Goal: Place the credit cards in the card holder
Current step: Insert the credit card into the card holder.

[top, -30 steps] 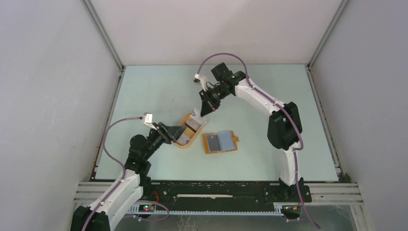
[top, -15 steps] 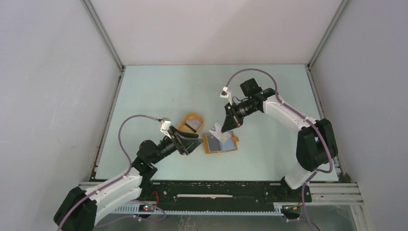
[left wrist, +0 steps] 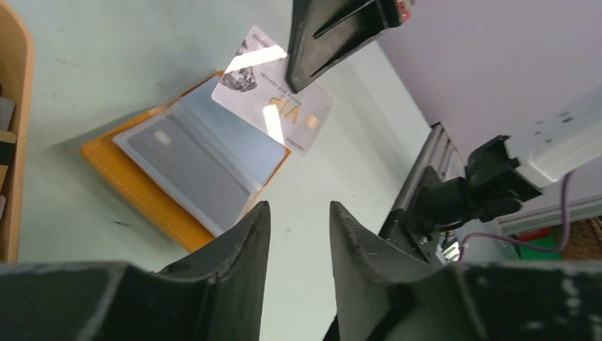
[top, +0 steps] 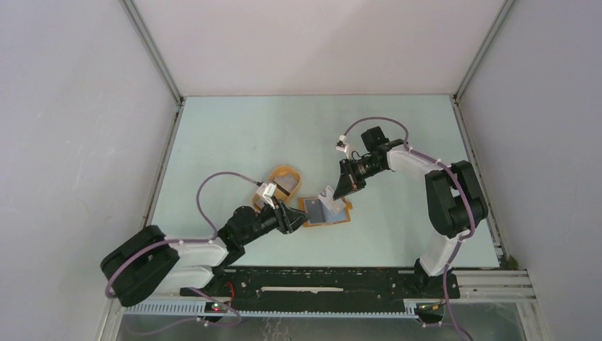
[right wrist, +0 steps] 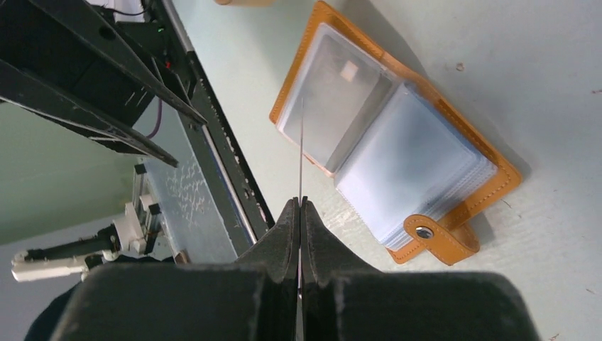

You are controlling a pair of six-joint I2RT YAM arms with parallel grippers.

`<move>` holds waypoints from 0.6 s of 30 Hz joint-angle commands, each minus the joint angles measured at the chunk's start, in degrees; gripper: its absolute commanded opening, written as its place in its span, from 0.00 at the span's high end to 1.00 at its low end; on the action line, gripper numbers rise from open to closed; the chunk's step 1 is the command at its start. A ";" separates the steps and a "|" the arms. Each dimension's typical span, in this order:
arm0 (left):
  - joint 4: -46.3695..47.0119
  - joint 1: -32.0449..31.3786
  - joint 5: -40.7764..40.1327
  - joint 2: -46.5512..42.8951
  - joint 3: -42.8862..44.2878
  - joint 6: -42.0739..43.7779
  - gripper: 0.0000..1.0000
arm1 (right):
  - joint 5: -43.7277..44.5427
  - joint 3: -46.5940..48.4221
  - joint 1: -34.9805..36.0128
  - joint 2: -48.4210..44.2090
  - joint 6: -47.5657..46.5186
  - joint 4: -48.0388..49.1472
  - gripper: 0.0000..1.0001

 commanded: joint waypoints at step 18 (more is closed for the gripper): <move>-4.88 -1.32 -9.41 22.52 11.99 1.04 0.81 | 1.74 -3.79 -1.34 5.84 10.00 7.19 1.00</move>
